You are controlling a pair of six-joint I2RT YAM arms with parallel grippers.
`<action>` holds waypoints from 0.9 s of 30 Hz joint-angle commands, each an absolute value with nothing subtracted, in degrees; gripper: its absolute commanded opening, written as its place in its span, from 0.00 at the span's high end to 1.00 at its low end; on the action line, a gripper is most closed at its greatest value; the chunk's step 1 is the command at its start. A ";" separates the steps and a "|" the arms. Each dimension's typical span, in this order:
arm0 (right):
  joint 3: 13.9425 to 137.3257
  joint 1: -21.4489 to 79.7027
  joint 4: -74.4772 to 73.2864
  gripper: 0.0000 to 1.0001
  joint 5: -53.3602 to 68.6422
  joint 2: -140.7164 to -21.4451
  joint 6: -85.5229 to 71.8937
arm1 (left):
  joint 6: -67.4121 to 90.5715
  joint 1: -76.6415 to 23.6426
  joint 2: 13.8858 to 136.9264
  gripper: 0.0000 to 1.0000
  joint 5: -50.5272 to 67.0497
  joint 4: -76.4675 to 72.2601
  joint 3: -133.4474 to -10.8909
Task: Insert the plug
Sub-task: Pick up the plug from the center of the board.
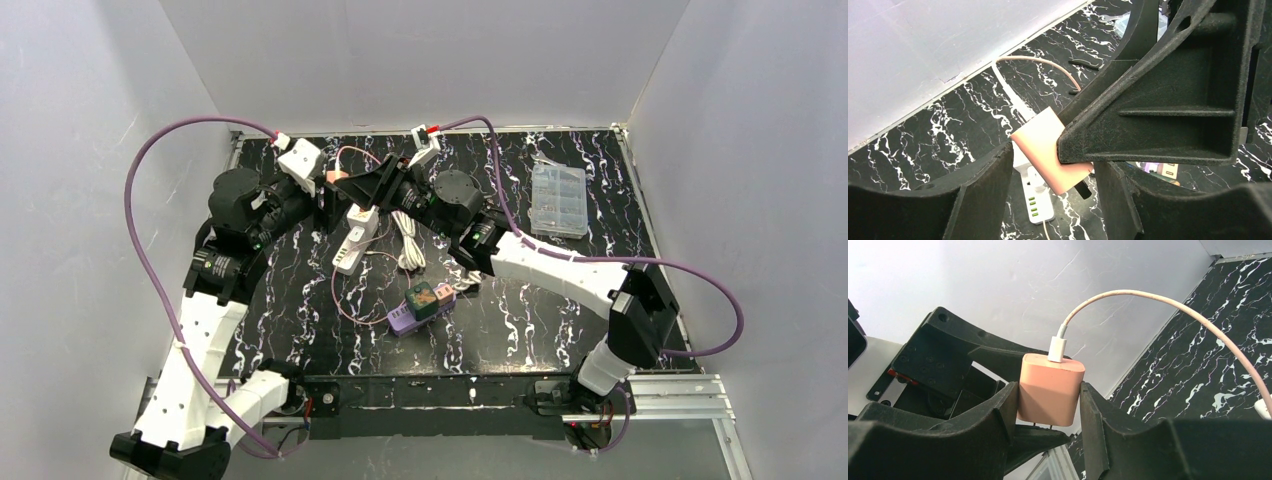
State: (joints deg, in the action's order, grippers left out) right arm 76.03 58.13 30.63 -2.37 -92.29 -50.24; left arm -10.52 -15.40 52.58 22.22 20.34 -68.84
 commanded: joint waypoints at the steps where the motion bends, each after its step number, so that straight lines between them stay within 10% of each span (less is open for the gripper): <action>1: 76.24 59.77 33.44 0.72 2.32 -92.78 -51.23 | -8.07 -15.85 52.75 0.44 25.39 17.33 -70.74; 9: 76.14 59.85 34.93 0.70 5.83 -93.75 -53.08 | -9.26 -15.86 53.12 1.00 25.64 17.74 -70.59; 27: 70.83 47.51 11.42 0.15 35.24 -73.51 -46.01 | -50.00 -15.91 44.97 1.00 33.10 23.57 -62.67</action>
